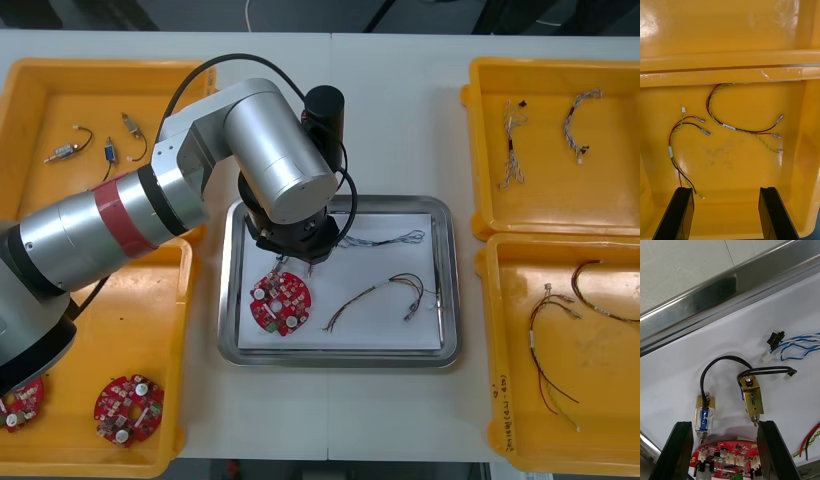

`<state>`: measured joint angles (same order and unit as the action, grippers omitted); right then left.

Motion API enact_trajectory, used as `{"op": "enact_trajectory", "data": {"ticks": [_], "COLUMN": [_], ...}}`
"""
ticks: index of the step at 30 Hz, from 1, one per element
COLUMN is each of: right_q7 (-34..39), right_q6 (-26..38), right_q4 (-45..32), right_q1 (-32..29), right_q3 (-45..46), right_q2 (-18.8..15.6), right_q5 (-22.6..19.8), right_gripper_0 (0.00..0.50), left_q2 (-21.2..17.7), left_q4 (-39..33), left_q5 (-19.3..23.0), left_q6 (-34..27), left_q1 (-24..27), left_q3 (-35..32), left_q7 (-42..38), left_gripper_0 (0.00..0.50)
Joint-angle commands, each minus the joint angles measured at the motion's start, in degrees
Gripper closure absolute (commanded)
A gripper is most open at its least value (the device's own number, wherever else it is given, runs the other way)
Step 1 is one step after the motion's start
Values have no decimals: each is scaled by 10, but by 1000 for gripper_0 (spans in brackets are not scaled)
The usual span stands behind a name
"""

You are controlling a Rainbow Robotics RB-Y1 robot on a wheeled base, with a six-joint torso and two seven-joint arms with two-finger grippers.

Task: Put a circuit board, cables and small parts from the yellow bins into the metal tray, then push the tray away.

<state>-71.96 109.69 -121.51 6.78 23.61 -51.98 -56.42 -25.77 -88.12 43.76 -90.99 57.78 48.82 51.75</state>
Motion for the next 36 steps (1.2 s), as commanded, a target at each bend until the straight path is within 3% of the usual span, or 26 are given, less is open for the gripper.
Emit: {"op": "enact_trajectory", "data": {"ticks": [1,10,15,28,36], "right_q7": [16,16,16,17,17], "right_q6": [-17,-45,-46,-44,-44], "right_q4": [-2,-2,-1,-1,-1], "right_q1": [6,8,8,8,8], "right_q3": [17,9,9,7,7], "right_q2": [3,3,3,4,4], "right_q5": [-3,-3,-5,-5,-4], "right_gripper_0": [0,0,0,0,0], "left_q2": [4,-25,-45,-125,-178], "left_q4": [-6,-32,-61,-110,-111], "left_q5": [4,16,20,85,99], "left_q6": [5,-22,-70,-190,-190], "left_q1": [22,22,22,22,20], "left_q3": [-11,-77,-117,-245,-294], "left_q7": [0,18,27,54,97], "left_gripper_0": [0,0,0,0,0]}}
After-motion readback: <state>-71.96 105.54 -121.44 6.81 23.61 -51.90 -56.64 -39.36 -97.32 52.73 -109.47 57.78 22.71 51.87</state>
